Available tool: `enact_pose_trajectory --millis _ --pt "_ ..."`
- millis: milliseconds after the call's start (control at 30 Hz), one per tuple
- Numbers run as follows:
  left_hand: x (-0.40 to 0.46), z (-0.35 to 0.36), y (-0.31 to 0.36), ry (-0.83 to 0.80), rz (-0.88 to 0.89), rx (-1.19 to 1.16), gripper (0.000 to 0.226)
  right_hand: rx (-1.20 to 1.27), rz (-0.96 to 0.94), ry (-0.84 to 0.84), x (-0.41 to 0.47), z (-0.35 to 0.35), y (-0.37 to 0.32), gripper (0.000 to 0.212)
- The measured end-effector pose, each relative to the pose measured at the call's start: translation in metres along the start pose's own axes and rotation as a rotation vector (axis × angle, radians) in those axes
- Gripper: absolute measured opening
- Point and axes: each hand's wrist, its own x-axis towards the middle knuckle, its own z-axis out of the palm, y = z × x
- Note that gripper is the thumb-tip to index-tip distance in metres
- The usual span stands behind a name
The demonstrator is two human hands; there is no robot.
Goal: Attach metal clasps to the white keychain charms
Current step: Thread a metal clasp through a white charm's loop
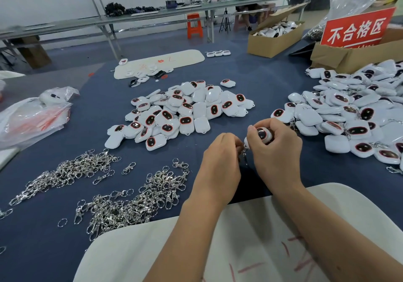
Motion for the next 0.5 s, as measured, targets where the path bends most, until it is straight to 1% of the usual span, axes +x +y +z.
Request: enact_pose_trajectory --millis 133,200,400,500 --pt "-0.0002 0.0015 -0.0005 0.015 0.009 0.077 0.018 -0.017 -0.018 -0.001 -0.0012 0.0004 -0.0006 0.016" --pt "0.0004 0.0014 0.0002 0.04 0.02 0.079 0.016 -0.004 0.0 -0.006 -0.0001 0.0005 0.0007 0.017" --pt "0.0041 -0.002 0.0034 0.147 0.153 -0.083 0.012 0.225 0.19 -0.058 0.0066 0.0016 0.0085 0.019" --pt "0.0037 -0.0047 0.0026 0.157 0.183 -0.143 0.011 0.291 0.254 -0.063 0.0075 0.0014 0.0074 0.02"
